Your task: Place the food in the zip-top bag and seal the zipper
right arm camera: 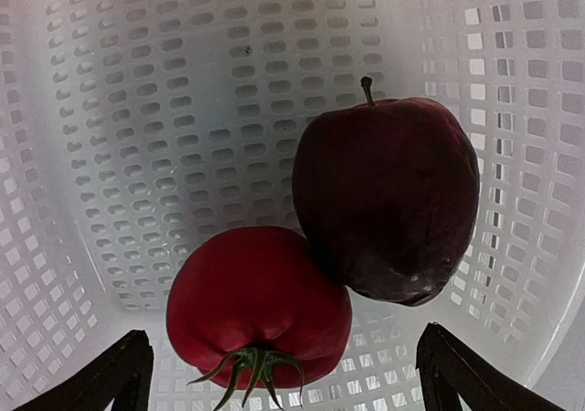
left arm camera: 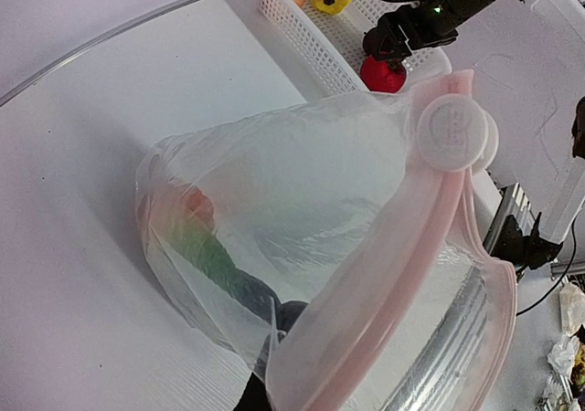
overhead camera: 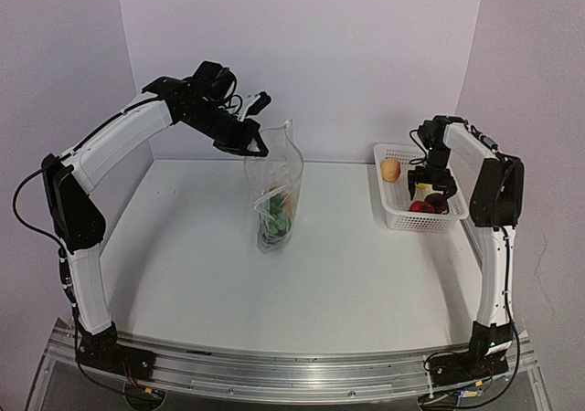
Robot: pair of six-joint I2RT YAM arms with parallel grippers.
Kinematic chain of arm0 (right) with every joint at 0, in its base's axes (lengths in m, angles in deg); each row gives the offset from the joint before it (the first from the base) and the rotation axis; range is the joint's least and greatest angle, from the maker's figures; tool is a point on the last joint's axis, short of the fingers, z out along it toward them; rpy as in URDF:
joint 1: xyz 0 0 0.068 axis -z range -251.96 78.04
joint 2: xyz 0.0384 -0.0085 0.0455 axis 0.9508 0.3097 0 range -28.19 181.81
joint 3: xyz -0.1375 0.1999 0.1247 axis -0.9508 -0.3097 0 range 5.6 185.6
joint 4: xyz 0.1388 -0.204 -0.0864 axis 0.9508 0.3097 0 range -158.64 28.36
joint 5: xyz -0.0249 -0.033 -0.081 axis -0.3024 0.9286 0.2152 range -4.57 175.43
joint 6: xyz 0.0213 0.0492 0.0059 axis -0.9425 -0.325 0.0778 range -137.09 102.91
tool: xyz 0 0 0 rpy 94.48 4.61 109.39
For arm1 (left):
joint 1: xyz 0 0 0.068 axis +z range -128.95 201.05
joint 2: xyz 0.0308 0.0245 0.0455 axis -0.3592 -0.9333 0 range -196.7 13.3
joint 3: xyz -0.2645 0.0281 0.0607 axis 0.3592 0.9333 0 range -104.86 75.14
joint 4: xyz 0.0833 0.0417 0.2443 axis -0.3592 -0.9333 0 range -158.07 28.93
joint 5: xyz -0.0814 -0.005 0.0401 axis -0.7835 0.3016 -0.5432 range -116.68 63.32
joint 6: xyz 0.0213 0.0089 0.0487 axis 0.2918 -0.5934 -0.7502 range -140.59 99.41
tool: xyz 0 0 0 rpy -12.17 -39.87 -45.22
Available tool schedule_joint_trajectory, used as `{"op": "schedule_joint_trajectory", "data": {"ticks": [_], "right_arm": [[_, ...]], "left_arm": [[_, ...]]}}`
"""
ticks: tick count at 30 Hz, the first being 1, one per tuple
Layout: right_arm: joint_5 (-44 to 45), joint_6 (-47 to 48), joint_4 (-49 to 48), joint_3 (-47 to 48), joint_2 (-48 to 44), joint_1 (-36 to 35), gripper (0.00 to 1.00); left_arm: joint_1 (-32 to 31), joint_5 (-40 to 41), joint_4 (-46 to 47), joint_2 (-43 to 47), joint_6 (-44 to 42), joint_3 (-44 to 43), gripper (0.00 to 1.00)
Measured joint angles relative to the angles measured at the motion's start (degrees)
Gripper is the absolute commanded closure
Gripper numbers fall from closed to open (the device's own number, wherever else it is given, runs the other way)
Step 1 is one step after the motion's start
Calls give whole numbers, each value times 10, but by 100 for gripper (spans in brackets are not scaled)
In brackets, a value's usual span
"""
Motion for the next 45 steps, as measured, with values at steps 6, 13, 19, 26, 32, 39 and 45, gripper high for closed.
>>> {"op": "schedule_joint_trajectory", "data": {"ticks": [6, 13, 19, 26, 32, 39, 45], "right_arm": [[-37, -11, 6, -3, 19, 4, 10], [-54, -28, 8, -7, 20, 2, 11], [-47, -28, 8, -23, 29, 2, 18], [-39, -26, 10, -19, 41, 2, 50], [-32, -21, 11, -7, 41, 2, 66], [-51, -19, 12, 34, 12, 0, 74], [-96, -14, -14, 57, -126, -34, 77]], "left_arm": [[0, 0, 0, 0, -2, 0, 100], [0, 0, 0, -2, -2, 0, 100], [0, 0, 0, -2, -2, 0, 100], [0, 0, 0, -2, -2, 0, 100], [0, 0, 0, -2, -2, 0, 100], [0, 0, 0, -2, -2, 0, 100], [0, 0, 0, -2, -2, 0, 100]]}}
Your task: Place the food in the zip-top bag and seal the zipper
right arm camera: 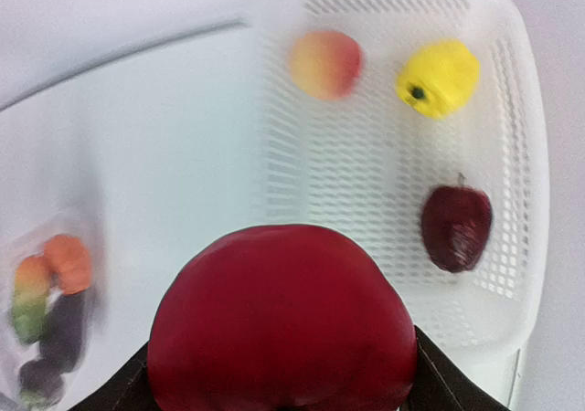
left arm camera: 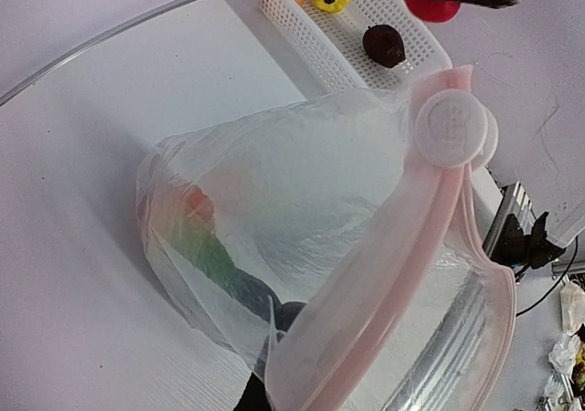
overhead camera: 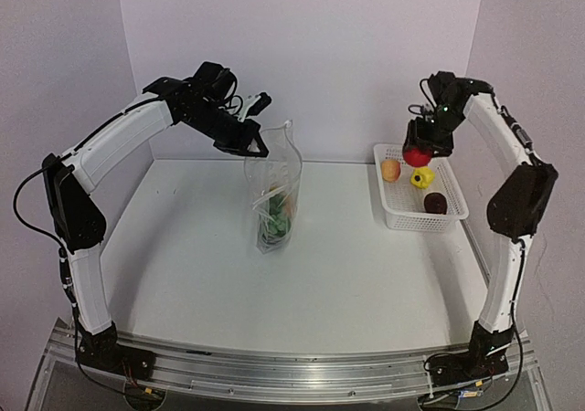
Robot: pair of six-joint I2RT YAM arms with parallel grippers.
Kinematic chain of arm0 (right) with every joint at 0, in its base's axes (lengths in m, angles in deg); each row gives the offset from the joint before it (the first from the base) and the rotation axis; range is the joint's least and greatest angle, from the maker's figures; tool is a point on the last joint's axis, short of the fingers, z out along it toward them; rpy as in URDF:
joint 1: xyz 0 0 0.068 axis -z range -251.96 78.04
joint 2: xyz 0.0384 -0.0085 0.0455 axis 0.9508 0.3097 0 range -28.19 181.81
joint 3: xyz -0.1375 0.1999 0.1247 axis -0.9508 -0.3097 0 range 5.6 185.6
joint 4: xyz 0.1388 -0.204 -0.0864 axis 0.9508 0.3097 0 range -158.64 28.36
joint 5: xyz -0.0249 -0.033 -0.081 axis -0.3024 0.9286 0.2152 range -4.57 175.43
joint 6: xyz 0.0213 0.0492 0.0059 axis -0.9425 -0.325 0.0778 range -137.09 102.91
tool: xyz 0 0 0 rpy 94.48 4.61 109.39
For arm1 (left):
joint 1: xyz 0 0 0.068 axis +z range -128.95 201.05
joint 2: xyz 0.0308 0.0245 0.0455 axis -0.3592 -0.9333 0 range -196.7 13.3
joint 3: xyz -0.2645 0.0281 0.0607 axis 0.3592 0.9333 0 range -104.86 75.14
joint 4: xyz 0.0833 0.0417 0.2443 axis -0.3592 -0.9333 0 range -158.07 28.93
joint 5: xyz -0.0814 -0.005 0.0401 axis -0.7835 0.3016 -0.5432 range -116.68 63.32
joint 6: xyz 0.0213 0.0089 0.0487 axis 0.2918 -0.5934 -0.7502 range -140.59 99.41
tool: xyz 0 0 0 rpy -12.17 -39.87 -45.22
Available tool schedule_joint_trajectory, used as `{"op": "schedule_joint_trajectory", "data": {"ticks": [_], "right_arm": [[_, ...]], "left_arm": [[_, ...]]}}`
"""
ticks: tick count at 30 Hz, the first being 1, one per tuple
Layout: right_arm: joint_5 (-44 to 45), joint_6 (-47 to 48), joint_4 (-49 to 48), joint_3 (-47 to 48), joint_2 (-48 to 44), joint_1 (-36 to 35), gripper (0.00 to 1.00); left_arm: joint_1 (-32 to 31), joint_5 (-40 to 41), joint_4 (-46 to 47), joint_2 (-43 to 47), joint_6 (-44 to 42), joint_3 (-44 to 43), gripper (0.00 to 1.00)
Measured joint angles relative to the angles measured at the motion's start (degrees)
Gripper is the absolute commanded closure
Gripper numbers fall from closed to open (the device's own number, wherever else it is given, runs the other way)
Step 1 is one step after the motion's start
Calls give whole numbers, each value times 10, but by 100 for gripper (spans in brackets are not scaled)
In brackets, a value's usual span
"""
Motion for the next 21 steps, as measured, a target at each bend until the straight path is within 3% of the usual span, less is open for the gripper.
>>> {"op": "schedule_joint_trajectory", "data": {"ticks": [3, 9, 15, 21], "right_arm": [[-38, 10, -97, -56, -120, -79, 78], [-197, -15, -396, -275, -310, -266, 81], [-280, -92, -640, -354, -270, -355, 83], [-283, -142, -737, -417, -223, -390, 87]], "left_arm": [[-1, 0, 0, 0, 0, 0, 100], [-4, 1, 0, 0, 0, 0, 100], [-7, 2, 0, 0, -1, 0, 100], [-4, 16, -1, -1, -2, 0, 100]]}}
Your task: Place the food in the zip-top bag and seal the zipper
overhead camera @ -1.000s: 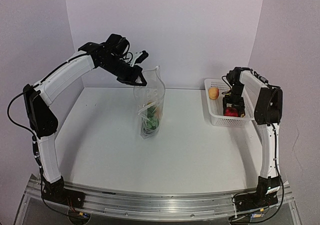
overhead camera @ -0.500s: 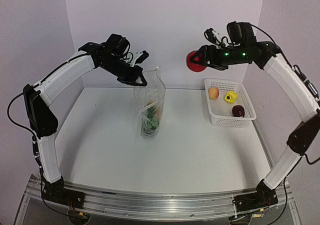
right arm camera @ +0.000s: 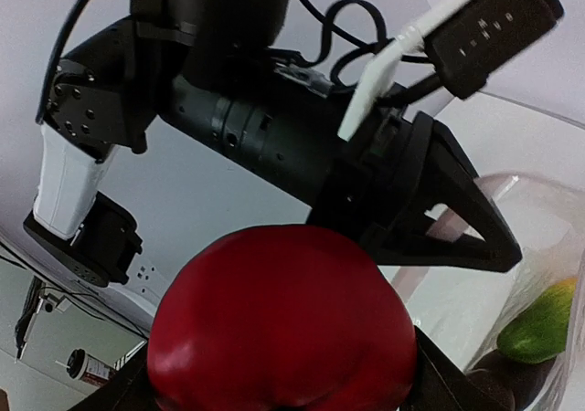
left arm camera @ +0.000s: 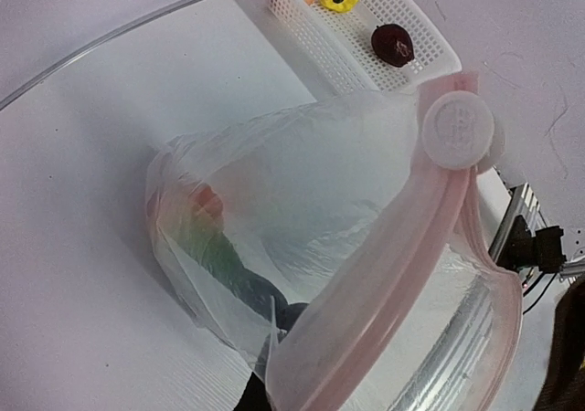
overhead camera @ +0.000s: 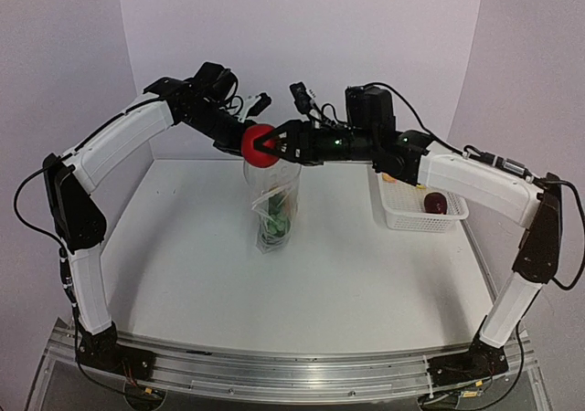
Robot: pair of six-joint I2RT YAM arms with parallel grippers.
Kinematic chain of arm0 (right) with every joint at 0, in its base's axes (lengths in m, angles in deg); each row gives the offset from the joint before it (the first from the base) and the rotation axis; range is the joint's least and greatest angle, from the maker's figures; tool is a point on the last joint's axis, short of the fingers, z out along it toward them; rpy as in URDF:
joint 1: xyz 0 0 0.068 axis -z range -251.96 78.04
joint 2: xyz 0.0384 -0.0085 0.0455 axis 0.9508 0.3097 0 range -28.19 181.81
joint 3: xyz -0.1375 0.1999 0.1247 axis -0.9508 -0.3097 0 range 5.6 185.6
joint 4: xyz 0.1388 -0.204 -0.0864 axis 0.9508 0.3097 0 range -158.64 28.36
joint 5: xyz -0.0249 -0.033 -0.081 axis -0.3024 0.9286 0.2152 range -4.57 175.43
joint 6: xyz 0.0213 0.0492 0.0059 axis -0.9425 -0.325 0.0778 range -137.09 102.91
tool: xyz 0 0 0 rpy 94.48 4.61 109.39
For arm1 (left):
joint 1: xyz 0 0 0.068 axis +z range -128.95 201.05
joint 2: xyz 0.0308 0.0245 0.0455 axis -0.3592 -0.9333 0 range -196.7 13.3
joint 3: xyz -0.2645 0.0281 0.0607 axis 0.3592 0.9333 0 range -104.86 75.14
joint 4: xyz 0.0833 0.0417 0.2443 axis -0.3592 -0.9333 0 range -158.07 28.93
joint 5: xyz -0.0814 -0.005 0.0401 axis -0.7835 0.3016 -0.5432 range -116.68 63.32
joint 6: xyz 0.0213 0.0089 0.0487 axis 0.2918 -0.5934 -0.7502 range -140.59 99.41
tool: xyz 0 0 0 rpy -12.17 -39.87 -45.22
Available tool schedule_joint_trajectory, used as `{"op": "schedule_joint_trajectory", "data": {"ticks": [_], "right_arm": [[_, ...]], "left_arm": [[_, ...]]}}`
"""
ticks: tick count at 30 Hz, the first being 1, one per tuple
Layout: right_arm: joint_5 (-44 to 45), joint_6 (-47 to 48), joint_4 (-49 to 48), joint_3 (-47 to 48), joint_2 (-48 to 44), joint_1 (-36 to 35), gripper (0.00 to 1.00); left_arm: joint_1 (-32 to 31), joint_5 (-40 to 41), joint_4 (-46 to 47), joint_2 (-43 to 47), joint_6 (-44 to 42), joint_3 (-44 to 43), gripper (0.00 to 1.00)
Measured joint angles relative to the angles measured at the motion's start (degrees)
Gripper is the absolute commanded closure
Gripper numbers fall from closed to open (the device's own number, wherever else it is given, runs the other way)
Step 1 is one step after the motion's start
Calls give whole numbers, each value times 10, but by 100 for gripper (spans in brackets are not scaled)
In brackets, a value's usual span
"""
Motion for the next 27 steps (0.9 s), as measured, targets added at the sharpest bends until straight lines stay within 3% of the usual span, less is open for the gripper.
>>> {"op": "schedule_joint_trajectory", "data": {"ticks": [7, 14, 23, 25, 27], "right_arm": [[79, 8, -20, -67, -4, 2, 92], [205, 41, 84, -55, -3, 1, 88], [316, 115, 208, 63, 47, -32, 38], [327, 132, 239, 94, 62, -40, 22], [340, 150, 271, 123, 77, -49, 15]], "left_arm": [[0, 4, 0, 0, -2, 0, 100], [-9, -5, 0, 0, -2, 0, 100], [-6, -19, 0, 0, -2, 0, 100], [-3, -20, -1, 0, -2, 0, 100], [0, -22, 0, 0, -2, 0, 100]]}}
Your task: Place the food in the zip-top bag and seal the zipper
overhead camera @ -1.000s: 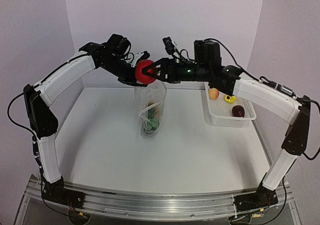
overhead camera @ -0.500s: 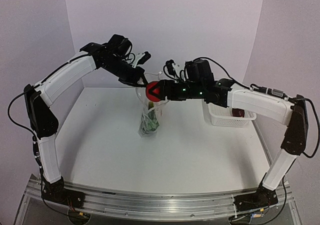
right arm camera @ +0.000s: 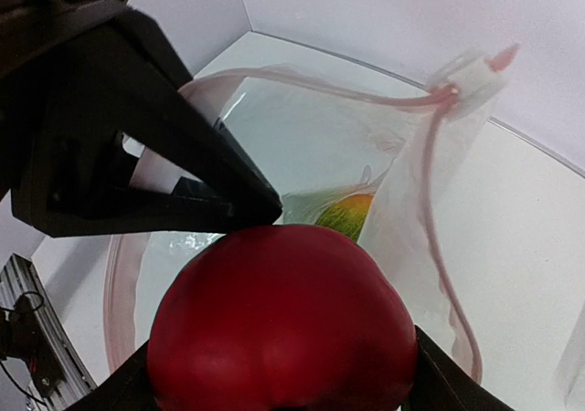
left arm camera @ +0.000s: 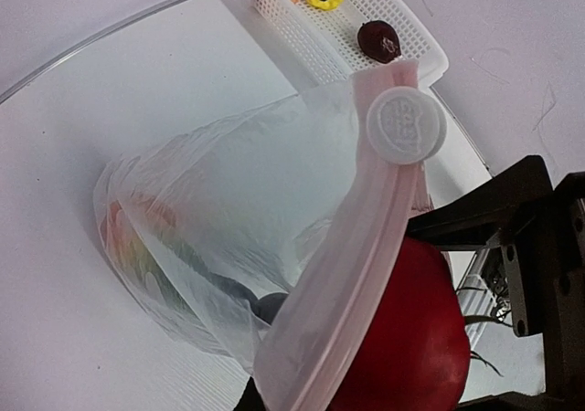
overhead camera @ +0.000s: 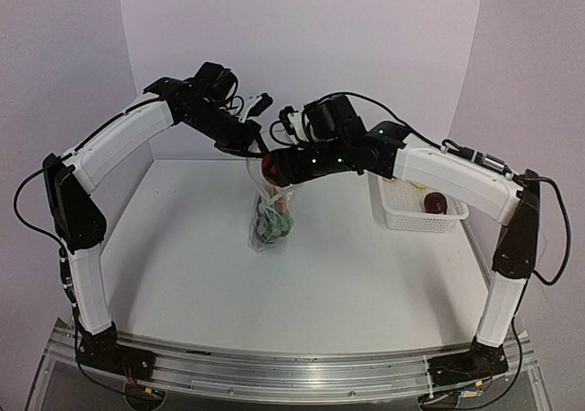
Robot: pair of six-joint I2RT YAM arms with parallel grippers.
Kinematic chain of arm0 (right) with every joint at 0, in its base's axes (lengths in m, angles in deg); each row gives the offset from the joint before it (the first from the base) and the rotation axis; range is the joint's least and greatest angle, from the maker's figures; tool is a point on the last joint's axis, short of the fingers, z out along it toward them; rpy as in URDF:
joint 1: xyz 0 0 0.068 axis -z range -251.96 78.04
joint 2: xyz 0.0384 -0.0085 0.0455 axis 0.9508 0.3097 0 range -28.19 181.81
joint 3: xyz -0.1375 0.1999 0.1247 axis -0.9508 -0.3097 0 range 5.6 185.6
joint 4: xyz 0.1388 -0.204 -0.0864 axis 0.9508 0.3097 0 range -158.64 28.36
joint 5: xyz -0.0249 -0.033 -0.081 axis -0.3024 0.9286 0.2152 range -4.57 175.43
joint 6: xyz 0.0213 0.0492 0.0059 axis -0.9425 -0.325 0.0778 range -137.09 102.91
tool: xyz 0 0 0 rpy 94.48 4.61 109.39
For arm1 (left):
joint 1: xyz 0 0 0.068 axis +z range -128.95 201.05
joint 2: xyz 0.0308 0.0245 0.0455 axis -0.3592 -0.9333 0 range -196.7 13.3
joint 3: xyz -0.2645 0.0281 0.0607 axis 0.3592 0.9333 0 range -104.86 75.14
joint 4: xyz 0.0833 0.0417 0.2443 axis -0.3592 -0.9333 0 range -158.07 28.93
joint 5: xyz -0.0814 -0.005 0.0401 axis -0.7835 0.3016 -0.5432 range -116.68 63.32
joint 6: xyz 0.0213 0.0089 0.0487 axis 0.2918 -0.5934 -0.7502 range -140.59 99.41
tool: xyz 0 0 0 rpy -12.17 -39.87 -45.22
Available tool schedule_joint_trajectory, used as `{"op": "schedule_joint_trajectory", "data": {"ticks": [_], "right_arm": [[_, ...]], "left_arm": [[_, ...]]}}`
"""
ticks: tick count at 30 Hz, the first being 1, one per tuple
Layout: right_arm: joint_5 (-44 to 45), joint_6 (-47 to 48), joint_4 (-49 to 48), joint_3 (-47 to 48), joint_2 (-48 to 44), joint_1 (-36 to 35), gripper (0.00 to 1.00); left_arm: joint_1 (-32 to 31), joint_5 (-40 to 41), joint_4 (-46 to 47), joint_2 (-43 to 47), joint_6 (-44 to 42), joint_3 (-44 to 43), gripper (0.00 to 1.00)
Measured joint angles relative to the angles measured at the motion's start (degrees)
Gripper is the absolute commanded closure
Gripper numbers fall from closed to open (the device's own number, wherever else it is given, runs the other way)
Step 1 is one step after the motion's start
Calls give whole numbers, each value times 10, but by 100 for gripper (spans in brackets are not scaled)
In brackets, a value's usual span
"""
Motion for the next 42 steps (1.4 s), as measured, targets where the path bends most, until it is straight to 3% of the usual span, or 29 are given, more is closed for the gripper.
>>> {"op": "schedule_joint_trajectory", "data": {"ticks": [13, 23, 26, 33, 42], "right_arm": [[56, 83, 102, 123, 21, -31, 8], [28, 67, 152, 217, 12, -16, 5], [25, 28, 193, 214, -24, 41, 5], [30, -53, 297, 167, -94, 288, 2], [20, -56, 444, 231, 114, 433, 2]], "left_arm": [[-8, -29, 0, 0, 2, 0, 100], [21, -30, 1, 0, 6, 0, 100], [42, -35, 2, 0, 11, 3, 100], [45, -43, 2, 0, 20, 7, 100], [42, -45, 2, 0, 19, 9, 100]]}}
